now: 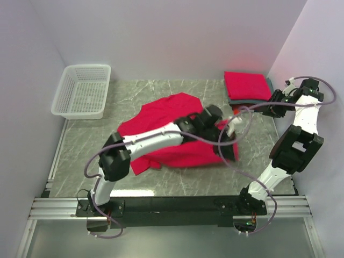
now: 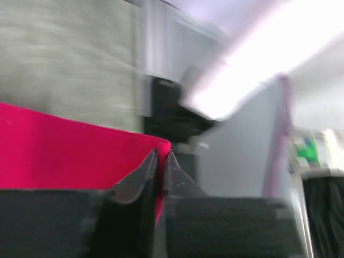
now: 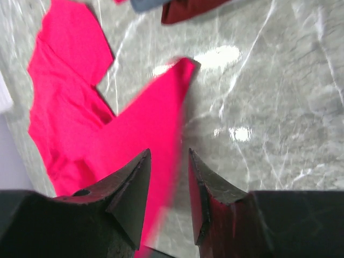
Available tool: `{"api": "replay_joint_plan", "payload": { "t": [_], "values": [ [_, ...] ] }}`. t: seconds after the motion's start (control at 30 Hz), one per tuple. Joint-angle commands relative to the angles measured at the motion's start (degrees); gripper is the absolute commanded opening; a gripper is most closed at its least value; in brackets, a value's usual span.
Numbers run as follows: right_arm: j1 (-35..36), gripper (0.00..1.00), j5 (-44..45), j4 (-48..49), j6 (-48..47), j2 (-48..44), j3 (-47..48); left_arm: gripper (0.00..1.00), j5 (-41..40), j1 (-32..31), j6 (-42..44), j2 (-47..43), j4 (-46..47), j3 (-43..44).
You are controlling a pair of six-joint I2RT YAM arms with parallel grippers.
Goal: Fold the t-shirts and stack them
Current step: Flatten the tshirt out
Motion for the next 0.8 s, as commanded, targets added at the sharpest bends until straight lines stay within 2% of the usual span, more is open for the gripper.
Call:
{"api": "replay_joint_plan", "payload": {
  "t": [0.0, 0.03, 0.1, 0.13, 0.17, 0.27, 0.37, 0.4, 0.43, 0.57, 0.63, 0.73, 0.77],
  "values": [
    [0.6, 0.41, -1.4, -4.8, -5.2, -3.8, 0.6, 0.17, 4.1, -3.3, 3.6, 1.0, -4.1, 6.4],
    [0.6, 0.41, -1.4, -5.3, -5.6, -3.8, 0.4, 0.38, 4.5, -3.3, 4.2, 1.7, -6.7, 7.9],
    [0.7, 0.41, -1.5, -6.0, -6.9, -3.7, 0.3, 0.49, 6.7, -2.3, 6.2, 0.8, -8.6, 7.7],
    [0.8, 0.41, -1.5, -6.7, -7.3, -3.4, 0.3, 0.62, 7.7, -1.6, 6.9, -1.8, -9.3, 5.0],
    [1.2, 0.41, -1.8, -7.2, -7.8, -3.2, 0.4, 0.69, 8.8, -0.7, 7.5, -3.6, -9.4, 2.9],
    [2.8, 0.39, -2.0, -9.0, -9.8, -2.1, -0.4, 0.70, 9.7, 4.8, 11.4, -12.2, -11.2, -6.9],
    [7.2, 0.37, 0.3, -8.6, -11.5, -2.4, -4.3, 0.65, 8.4, 14.1, 15.8, -18.5, -16.5, -15.4],
    [11.1, 0.36, 2.9, -8.2, -11.9, -2.9, -5.4, 0.63, 6.8, 19.9, 17.3, -19.5, -18.4, -16.7],
    [12.9, 0.35, 4.2, -7.3, -12.1, -3.2, -6.6, 0.58, 6.2, 23.0, 19.7, -20.8, -20.4, -18.9],
    [24.0, 0.25, 13.9, -6.0, -12.6, -2.8, -11.1, 0.46, -1.8, 38.2, 27.7, -22.1, -25.6, -22.9],
    [29.1, 0.22, 19.7, -5.4, -12.5, -1.8, -11.8, 0.40, -4.6, 42.3, 29.4, -21.6, -28.3, -24.5],
    [34.1, 0.20, 25.9, -4.2, -12.4, 0.2, -13.1, 0.38, -4.2, 50.3, 33.5, -20.7, -33.7, -26.7],
    [35.3, 0.20, 27.7, -3.8, -12.4, 1.6, -13.2, 0.38, -3.8, 53.5, 38.3, -20.5, -35.9, -27.1]
  ]
}}
